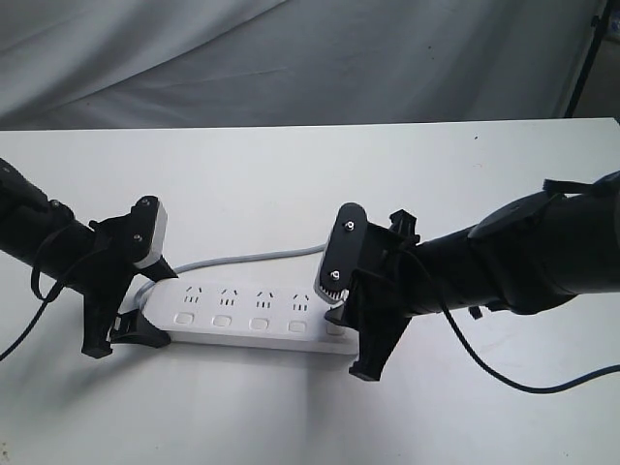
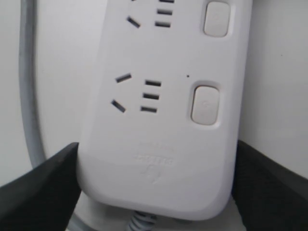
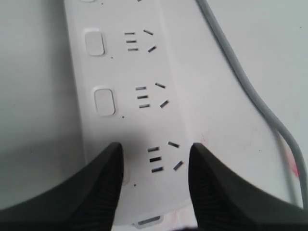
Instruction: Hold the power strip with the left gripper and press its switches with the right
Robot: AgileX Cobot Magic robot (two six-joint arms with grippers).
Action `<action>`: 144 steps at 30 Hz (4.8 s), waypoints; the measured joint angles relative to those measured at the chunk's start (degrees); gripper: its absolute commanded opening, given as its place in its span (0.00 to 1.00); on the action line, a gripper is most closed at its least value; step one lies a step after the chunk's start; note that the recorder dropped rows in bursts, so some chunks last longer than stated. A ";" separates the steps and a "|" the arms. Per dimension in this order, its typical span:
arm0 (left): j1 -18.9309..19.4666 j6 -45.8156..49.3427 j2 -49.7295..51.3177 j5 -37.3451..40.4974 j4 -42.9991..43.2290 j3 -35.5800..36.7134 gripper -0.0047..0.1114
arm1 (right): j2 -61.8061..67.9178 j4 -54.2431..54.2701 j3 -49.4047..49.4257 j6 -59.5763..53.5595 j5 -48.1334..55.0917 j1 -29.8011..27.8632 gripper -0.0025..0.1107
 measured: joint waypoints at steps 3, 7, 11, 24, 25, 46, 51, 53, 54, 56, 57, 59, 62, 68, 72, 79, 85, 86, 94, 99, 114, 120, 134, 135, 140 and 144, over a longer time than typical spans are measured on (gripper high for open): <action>0.00 0.00 0.00 0.00 0.00 0.00 0.57 | 0.00 0.15 0.00 0.00 0.00 0.00 0.39; 0.00 0.00 0.00 0.00 0.00 0.00 0.57 | 0.40 0.43 0.00 0.00 -0.23 0.00 0.39; 0.00 0.00 0.00 0.00 0.00 0.00 0.57 | 1.31 0.63 -0.19 0.00 -0.23 0.00 0.39; 0.00 0.00 0.00 0.00 0.00 0.00 0.57 | 2.82 0.87 -0.56 0.00 -0.10 0.00 0.39; 0.00 0.00 0.00 0.00 0.00 0.00 0.57 | 2.87 0.99 -0.66 0.00 0.01 0.00 0.39; 0.00 0.00 0.00 0.00 0.00 0.00 0.57 | 3.35 -1.24 -1.00 0.00 0.27 0.00 0.39; 0.00 0.00 0.00 0.00 0.00 0.00 0.57 | 4.23 -1.60 -1.37 0.00 0.39 0.00 0.39; 0.00 0.00 0.00 0.00 0.00 0.00 0.57 | 4.49 -1.60 -1.49 0.00 0.48 0.00 0.39; 0.00 0.00 0.00 0.00 0.00 0.00 0.57 | 4.49 -1.60 -1.49 0.00 0.63 0.00 0.39; 0.00 0.00 0.00 0.00 0.00 0.00 0.57 | 4.61 -1.60 -1.49 0.00 0.63 0.00 0.39; 0.00 0.00 0.00 0.00 0.00 0.00 0.57 | 4.61 -1.60 -1.49 0.00 0.63 0.00 0.39; 0.00 0.00 0.00 0.00 0.00 0.00 0.57 | 4.61 -1.60 -1.49 0.00 0.63 0.00 0.39; 0.00 0.00 0.00 0.00 0.00 0.00 0.57 | 3.56 -1.77 -1.49 0.00 0.52 0.00 0.39; 0.00 0.00 0.00 0.00 0.00 0.00 0.57 | -1.81 -1.99 -1.09 0.00 -0.47 0.00 0.37; 0.00 0.00 0.00 0.00 0.00 0.00 0.57 | -5.12 -1.76 -1.09 0.13 -0.21 0.00 0.26; 0.00 0.00 0.00 0.00 0.00 0.00 0.57 | -8.72 -1.46 -1.09 0.75 0.94 0.00 0.02; 0.00 0.00 0.00 0.00 0.00 0.00 0.57 | -15.51 8.16 1.16 1.25 8.30 0.00 0.02; 0.00 0.00 0.00 0.00 0.00 0.00 0.57 | -17.22 10.12 1.92 1.25 9.09 0.00 0.02; 0.00 0.00 0.00 0.00 0.00 0.00 0.57 | -28.98 17.24 7.32 2.23 9.68 0.00 0.02; 0.00 0.00 0.00 0.00 0.00 0.00 0.57 | -32.19 17.36 7.55 2.34 7.28 0.00 0.02; 0.00 0.00 0.00 0.00 0.00 0.00 0.57 | -69.62 17.58 22.08 2.91 -17.68 0.00 0.02; 0.00 0.00 0.00 0.00 0.00 0.00 0.57 | -80.02 17.58 30.27 4.40 -18.64 0.00 0.02; 0.00 0.00 0.00 0.00 0.00 0.00 0.57 | -81.51 9.42 31.58 20.84 -18.36 0.00 0.02; 0.00 0.00 0.00 0.00 0.00 0.00 0.57 | -81.51 7.93 31.58 22.92 -18.46 0.00 0.02; 0.00 0.00 0.00 0.00 0.00 0.00 0.57 | -81.51 -0.61 31.58 30.31 -20.12 0.00 0.02; 0.00 0.00 0.00 0.00 0.00 0.00 0.57 | -81.61 -22.08 32.01 54.91 -21.15 0.00 0.02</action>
